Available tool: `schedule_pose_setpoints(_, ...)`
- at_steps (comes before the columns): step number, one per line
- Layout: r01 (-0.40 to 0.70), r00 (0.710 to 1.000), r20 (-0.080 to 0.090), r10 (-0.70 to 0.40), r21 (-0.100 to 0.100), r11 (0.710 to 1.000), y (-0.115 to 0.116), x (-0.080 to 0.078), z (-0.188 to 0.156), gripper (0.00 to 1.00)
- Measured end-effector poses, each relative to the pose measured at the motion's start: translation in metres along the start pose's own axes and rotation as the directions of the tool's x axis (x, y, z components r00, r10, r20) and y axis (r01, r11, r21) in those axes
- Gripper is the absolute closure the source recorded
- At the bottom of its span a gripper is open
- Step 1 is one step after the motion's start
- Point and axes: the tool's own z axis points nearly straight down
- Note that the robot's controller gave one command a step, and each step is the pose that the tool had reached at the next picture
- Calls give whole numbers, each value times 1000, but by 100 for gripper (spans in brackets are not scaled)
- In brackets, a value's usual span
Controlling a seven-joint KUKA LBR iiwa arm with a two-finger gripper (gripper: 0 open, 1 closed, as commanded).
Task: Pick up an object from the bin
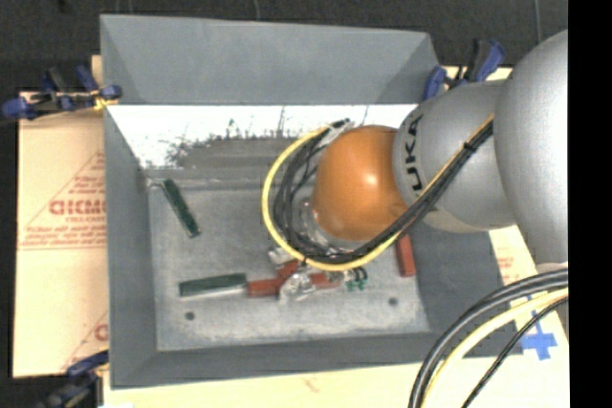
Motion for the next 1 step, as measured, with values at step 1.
schedule_pose_setpoints(1, 0, 1000, 0, 0, 0, 1000, 0, 0, 0, 100)
